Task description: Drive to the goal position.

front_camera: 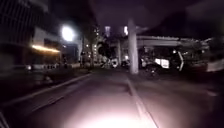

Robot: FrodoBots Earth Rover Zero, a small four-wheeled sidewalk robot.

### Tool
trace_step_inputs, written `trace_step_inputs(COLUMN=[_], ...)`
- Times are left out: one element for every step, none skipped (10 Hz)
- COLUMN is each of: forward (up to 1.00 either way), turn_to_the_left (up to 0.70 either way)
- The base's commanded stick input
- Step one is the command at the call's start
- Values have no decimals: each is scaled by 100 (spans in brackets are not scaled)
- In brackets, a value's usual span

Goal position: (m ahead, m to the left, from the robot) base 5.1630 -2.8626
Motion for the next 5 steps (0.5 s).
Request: trace_step_inputs(forward=[45, 45, 45, 45, 45], turn_to_the_left=[0, -8, -27, -27, -23])
